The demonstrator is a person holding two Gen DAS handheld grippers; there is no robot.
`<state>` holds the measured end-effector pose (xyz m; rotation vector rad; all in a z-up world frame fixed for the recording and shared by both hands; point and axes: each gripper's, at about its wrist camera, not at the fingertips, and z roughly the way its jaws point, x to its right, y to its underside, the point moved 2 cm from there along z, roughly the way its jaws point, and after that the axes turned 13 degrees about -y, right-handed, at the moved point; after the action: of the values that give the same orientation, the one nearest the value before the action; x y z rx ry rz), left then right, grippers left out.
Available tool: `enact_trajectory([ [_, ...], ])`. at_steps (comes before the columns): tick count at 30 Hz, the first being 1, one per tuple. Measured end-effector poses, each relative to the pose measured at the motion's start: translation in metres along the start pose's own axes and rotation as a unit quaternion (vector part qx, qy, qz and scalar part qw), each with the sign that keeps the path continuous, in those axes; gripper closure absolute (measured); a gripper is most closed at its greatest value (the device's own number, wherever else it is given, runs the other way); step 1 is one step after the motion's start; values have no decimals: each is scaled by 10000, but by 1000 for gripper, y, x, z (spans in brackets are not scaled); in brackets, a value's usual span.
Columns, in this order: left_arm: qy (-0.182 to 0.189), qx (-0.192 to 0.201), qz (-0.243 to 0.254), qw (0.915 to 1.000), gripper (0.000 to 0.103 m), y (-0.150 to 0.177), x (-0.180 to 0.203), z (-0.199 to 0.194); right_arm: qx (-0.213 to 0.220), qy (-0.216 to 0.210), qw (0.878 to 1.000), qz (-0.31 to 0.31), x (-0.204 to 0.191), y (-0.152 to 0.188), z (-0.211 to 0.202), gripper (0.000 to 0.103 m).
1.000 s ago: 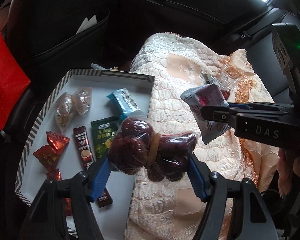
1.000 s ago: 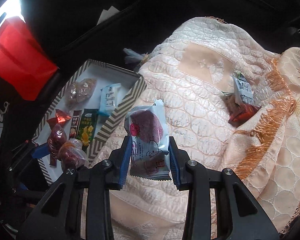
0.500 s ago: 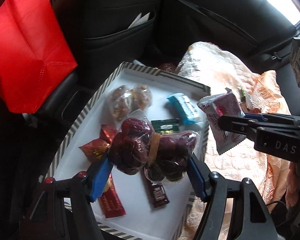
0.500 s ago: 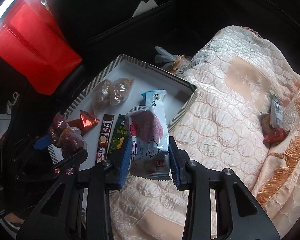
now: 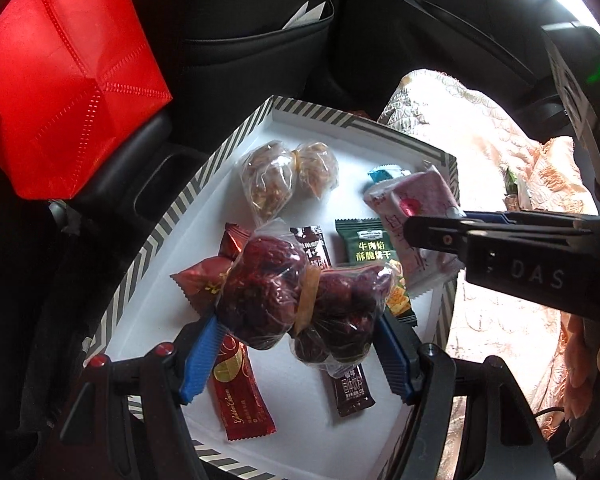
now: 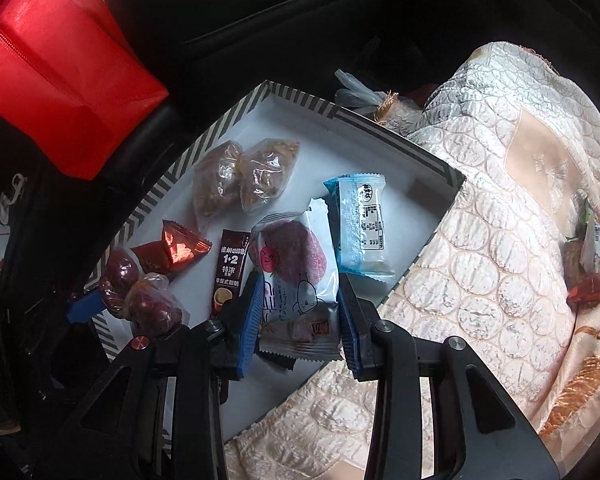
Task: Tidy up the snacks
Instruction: 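Carry the dates bag and cake packet into the tray and open both tools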
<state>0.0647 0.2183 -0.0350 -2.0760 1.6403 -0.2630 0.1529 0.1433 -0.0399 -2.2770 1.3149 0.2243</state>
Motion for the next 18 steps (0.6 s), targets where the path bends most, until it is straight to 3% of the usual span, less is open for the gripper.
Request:
enact_trajectory([
  [18, -211, -179, 36, 9996, 30, 4, 4, 18, -156, 11, 9999, -70, -4, -6, 39, 68],
])
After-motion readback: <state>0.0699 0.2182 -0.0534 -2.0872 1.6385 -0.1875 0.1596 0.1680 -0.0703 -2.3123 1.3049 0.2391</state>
